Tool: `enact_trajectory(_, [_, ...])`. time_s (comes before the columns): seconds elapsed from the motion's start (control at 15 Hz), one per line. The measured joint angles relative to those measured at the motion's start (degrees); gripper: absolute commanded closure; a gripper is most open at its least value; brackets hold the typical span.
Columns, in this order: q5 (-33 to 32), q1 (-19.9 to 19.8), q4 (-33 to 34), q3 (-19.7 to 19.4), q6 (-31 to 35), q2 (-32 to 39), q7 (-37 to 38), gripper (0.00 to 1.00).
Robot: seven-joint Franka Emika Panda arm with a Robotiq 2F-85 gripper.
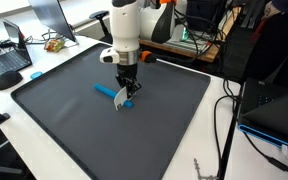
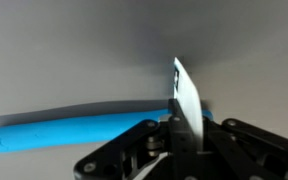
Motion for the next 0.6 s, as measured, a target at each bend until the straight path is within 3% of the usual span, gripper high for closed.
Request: enact_trajectory(0.6, [4.0,-2.7,-7.1,2.4,7.8,-2.9,-3.5,0.99])
